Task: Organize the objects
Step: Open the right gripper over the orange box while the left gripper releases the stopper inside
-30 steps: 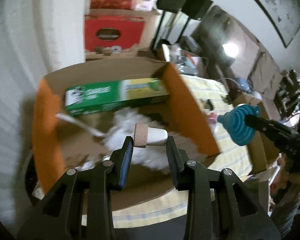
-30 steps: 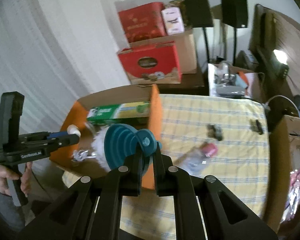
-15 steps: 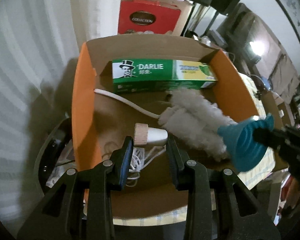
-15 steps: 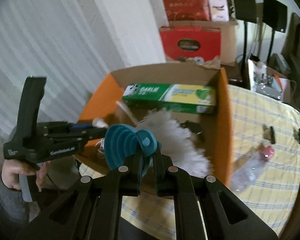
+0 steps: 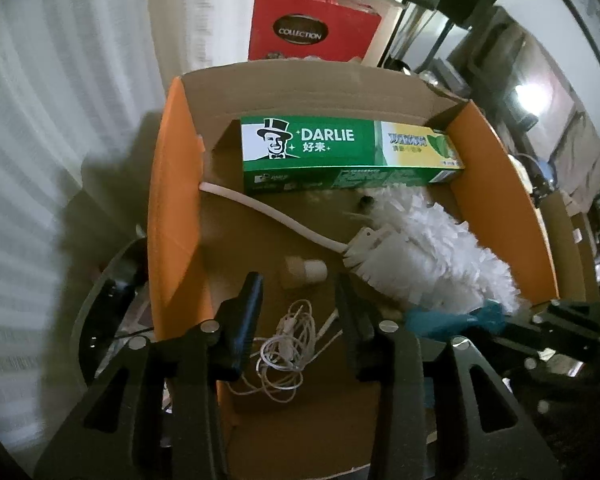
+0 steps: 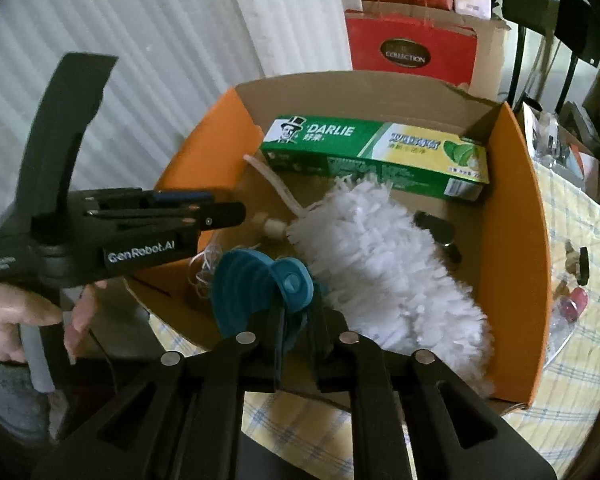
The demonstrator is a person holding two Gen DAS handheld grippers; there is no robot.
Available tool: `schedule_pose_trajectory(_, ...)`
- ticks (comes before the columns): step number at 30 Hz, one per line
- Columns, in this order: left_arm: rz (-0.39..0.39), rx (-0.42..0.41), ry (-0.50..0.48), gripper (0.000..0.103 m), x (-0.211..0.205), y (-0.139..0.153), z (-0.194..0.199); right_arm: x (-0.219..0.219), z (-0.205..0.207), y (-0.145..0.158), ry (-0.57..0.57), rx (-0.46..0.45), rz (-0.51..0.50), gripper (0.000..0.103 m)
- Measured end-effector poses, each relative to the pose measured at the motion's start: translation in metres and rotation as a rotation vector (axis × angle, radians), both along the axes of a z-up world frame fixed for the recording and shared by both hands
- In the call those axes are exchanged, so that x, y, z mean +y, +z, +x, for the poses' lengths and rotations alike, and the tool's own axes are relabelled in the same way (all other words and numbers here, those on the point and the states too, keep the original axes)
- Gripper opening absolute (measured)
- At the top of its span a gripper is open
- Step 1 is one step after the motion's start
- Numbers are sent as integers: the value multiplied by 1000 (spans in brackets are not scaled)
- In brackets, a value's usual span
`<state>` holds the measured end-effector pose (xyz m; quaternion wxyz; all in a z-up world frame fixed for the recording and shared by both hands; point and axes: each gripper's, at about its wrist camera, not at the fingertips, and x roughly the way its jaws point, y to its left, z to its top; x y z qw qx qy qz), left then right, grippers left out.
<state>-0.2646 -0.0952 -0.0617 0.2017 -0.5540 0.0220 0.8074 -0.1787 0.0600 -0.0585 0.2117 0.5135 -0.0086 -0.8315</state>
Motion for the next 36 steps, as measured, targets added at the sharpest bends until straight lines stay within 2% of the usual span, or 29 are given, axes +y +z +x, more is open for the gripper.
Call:
schedule_pose_trajectory(2, 2, 8, -1, 39, -3, 3, 3, 1, 1, 0, 1, -2, -7, 13)
schedule_pose_trajectory(4, -2, 29, -1, 39, -7, 8, 8, 6, 3, 4, -5, 6, -18, 24)
schedule_pose_trajectory(9, 19, 66, -23, 43, -17, 24, 26, 22, 10, 23, -28, 57, -10, 24)
schedule_pose_trajectory(13, 30, 52, -46, 43, -16, 23, 36, 44, 14, 32, -66, 108, 61, 24)
schedule_pose_trajectory(23, -20, 19, -60, 43, -8, 1, 40, 76, 14, -8, -115, -18, 96, 24)
schedule_pose_trajectory(36, -41, 5, -35, 43, -25, -2, 19, 61, 37, -5, -64, -48, 15, 24)
